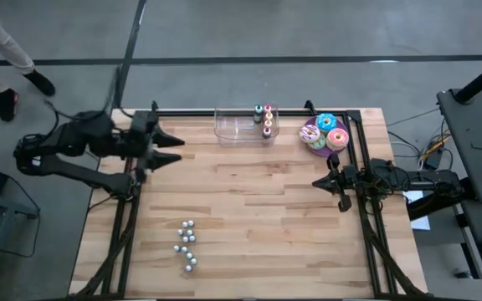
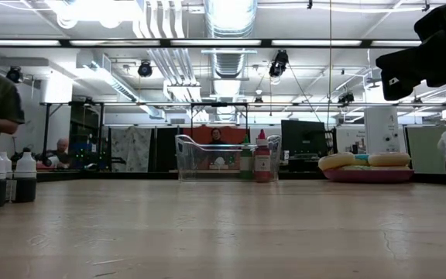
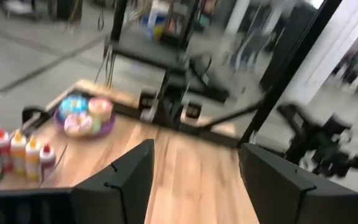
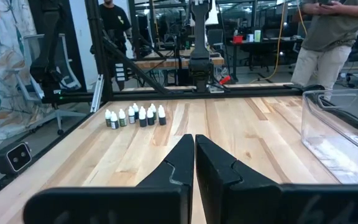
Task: Pick & Place food coloring
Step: Put the small purple food coloring bottle into the transparent bin
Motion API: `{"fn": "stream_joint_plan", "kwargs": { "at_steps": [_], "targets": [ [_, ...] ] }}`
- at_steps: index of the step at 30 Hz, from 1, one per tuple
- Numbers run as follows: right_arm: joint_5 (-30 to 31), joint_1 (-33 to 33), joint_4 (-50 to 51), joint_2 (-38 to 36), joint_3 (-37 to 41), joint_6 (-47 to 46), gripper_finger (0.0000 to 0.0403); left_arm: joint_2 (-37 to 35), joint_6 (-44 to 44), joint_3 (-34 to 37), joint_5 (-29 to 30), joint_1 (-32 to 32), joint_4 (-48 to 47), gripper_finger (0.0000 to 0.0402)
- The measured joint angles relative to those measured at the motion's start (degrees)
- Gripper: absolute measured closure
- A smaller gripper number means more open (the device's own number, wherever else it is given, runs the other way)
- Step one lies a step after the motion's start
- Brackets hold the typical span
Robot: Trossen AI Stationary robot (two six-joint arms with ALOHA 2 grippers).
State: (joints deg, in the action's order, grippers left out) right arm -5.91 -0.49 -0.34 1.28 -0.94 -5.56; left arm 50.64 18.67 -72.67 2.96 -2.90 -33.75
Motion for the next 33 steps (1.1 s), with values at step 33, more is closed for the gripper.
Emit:
{"fn": "stream_joint_plan", "kwargs": {
  "at_steps": [33],
  "targets": [
    [0.0, 0.0, 0.0, 0.0, 0.0, 0.0, 0.0394, 22.2, 18.0, -14.1, -9.7, 0.0, -38.4, 0.0198]
  ]
}}
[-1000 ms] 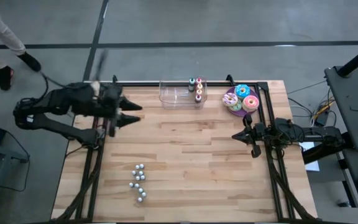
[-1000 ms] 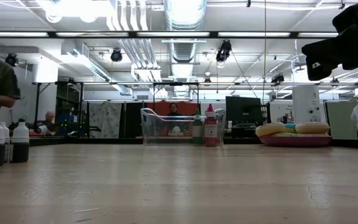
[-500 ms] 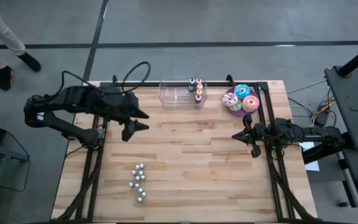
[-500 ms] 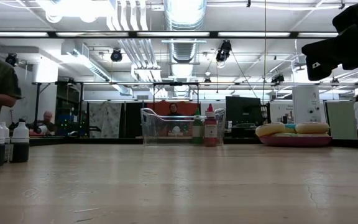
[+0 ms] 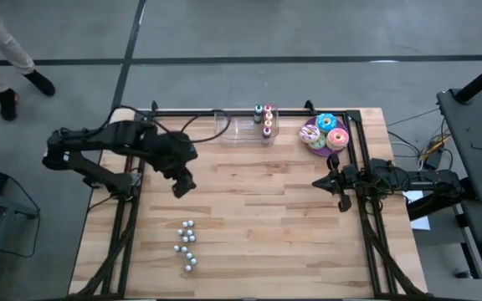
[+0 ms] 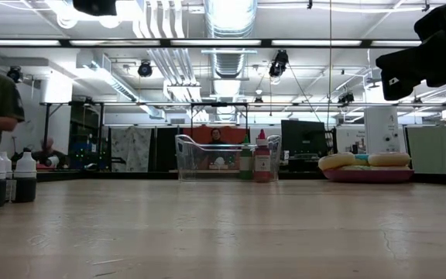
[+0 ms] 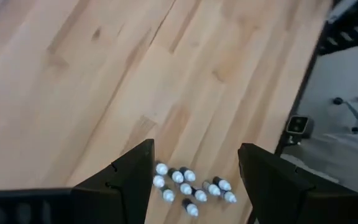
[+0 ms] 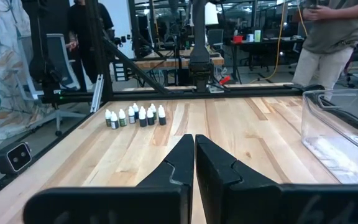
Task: Pick & Place food coloring
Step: Put the small purple food coloring bottle into the transparent bin
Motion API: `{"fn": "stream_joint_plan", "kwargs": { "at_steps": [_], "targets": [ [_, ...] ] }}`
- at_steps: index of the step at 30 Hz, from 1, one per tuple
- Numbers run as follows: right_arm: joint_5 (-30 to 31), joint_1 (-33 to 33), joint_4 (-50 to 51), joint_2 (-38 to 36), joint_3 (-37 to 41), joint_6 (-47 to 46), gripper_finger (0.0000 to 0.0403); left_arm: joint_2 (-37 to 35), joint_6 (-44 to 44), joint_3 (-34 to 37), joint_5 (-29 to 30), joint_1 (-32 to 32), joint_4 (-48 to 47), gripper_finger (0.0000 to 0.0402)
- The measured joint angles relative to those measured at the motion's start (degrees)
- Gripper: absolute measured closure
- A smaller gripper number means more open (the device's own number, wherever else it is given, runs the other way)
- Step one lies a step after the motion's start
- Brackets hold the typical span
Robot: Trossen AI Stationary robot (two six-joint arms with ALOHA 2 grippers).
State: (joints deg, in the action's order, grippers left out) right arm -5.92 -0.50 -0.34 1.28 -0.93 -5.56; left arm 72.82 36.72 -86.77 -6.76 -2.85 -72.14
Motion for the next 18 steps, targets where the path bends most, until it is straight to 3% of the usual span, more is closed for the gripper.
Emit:
{"fn": "stream_joint_plan", "kwargs": {
  "at_steps": [9, 18],
  "targets": [
    [0.0, 0.0, 0.0, 0.0, 0.0, 0.0, 0.0394, 2.0, 11.8, 2.5, -1.4, -1.1, -0.9, 0.0198],
    [0.0, 0.0, 0.0, 0.0, 0.0, 0.0, 0.0394, 3.9, 19.9, 4.7, -1.4, -6.3, -0.7, 0.0198]
  ]
}}
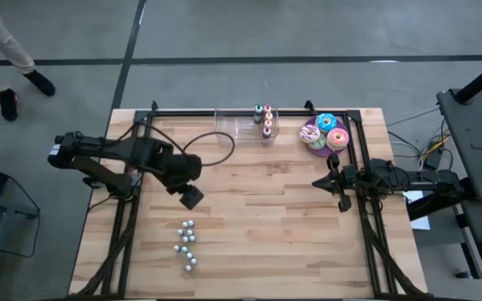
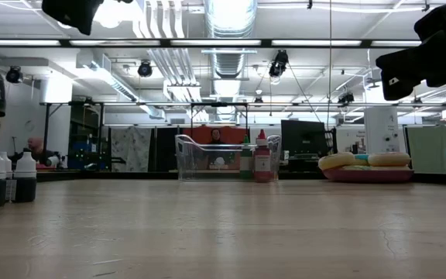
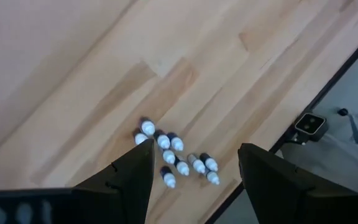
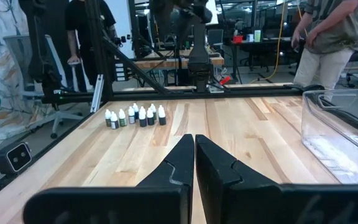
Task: Pick & Place food coloring
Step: Put the small purple food coloring bottle into the transparent bin
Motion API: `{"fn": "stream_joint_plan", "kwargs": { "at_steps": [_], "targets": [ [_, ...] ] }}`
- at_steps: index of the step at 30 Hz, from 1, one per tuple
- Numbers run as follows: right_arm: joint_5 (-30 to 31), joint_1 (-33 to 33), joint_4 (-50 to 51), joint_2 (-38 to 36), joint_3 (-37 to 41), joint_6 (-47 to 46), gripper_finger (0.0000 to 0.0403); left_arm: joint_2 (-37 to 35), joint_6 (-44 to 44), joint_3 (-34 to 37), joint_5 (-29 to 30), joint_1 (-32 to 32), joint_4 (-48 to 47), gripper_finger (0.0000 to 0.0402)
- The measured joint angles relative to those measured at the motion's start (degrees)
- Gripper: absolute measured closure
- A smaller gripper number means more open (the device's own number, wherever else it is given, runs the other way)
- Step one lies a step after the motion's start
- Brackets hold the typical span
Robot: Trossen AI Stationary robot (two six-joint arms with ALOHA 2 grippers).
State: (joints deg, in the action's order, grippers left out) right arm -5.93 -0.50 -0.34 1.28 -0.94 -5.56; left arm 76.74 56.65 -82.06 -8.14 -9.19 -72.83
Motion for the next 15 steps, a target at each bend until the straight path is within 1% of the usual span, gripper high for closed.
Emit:
{"fn": "stream_joint_plan", "kwargs": {
  "at_steps": [8, 12, 15],
  "targets": [
    [0.0, 0.0, 0.0, 0.0, 0.0, 0.0, 0.0394, 3.7, 6.2, 0.0, 0.0, -5.0, 0.3, 0.0198],
    [0.0, 0.0, 0.0, 0.0, 0.0, 0.0, 0.0394, 5.9, 4.6, 0.0, 0.4, -6.5, 0.3, 0.0198],
    [0.0, 0.0, 0.0, 0.0, 0.0, 0.0, 0.0394, 7.3, 0.9, 0.0, 2.0, -7.2, 0.2, 0.0198]
  ]
}}
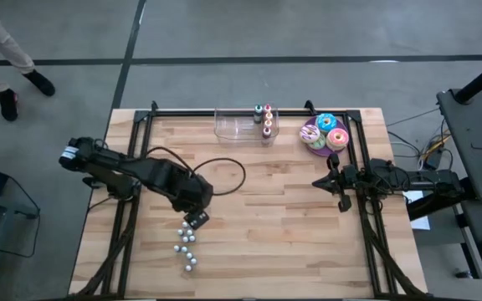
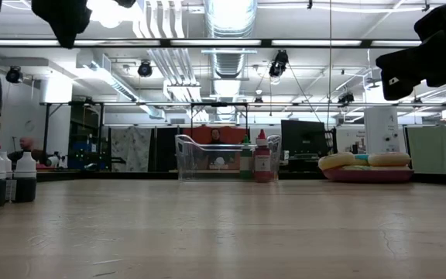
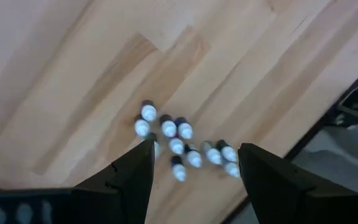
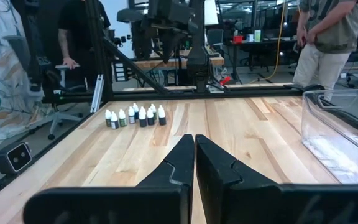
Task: Pick & Place food coloring
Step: Put the small purple food coloring bottle into the transparent bin
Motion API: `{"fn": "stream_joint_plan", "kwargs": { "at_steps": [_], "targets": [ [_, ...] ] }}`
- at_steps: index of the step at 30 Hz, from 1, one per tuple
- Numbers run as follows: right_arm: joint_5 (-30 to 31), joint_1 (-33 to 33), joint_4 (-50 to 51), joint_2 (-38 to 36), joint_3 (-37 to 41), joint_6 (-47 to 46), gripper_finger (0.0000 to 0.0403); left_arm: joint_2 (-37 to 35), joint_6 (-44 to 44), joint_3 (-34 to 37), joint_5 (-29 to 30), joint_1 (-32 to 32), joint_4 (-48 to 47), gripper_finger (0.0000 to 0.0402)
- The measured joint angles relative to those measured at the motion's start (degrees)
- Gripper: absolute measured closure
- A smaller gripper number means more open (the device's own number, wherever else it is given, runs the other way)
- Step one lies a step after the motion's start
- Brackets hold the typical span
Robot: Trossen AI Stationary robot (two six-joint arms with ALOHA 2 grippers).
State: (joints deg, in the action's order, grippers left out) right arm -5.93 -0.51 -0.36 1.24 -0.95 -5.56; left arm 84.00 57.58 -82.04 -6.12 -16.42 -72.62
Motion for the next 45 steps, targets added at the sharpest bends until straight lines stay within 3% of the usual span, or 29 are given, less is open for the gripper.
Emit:
{"fn": "stream_joint_plan", "kwargs": {
  "at_steps": [8, 16, 32, 45],
  "targets": [
    [0.0, 0.0, 0.0, 0.0, 0.0, 0.0, 0.0394, 2.1, -10.3, 0.2, 3.8, -2.0, -1.0, 0.0198],
    [0.0, 0.0, 0.0, 0.0, 0.0, 0.0, 0.0394, 1.9, -14.1, 5.0, 8.2, -5.5, -0.9, 0.0198],
    [0.0, 0.0, 0.0, 0.0, 0.0, 0.0, 0.0394, 1.2, -15.8, 12.3, 8.2, -10.5, 7.1, 0.0198],
    [0.0, 0.0, 0.0, 0.1, 0.0, 0.0, 0.0394, 1.3, -18.7, 17.9, 8.1, -10.3, 13.4, 0.0198]
  ]
}}
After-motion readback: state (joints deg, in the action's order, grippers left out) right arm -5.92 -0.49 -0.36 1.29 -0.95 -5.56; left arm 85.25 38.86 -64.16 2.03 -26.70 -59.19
